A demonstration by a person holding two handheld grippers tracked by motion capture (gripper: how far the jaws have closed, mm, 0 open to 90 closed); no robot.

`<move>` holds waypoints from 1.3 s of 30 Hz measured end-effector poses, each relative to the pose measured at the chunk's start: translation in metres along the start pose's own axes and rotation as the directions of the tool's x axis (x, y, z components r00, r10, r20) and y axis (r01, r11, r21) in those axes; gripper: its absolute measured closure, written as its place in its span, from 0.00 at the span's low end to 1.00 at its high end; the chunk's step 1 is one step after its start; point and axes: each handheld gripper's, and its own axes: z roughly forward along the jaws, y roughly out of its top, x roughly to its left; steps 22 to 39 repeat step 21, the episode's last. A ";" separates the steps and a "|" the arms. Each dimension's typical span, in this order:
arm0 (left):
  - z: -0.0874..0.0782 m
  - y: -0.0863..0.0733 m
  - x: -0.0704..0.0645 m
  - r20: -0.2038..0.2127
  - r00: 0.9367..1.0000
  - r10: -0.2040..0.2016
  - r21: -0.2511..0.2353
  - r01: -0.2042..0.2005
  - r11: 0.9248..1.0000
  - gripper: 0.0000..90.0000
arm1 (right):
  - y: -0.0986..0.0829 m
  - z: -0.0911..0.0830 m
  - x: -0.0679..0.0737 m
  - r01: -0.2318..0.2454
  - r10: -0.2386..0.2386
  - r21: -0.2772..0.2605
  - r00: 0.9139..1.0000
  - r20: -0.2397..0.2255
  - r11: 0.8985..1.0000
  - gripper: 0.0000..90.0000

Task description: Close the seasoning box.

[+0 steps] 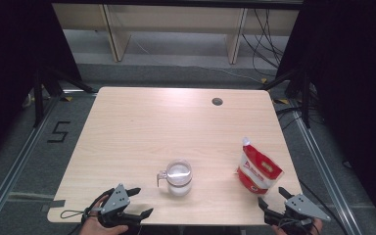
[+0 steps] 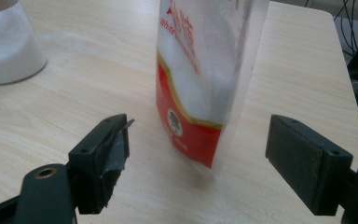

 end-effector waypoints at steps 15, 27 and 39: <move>0.001 0.000 0.000 0.011 1.000 0.001 0.001 -0.001 1.000 0.25 | -0.001 0.001 -0.001 0.003 -0.003 0.002 1.000 -0.001 1.000 0.25; 0.002 -0.001 0.001 0.010 1.000 0.009 0.018 -0.010 1.000 0.25 | -0.002 0.001 -0.003 -0.003 0.003 0.009 1.000 0.005 1.000 0.24; 0.002 -0.001 0.001 0.010 1.000 0.009 0.018 -0.010 1.000 0.25 | -0.002 0.001 -0.003 -0.003 0.003 0.009 1.000 0.005 1.000 0.24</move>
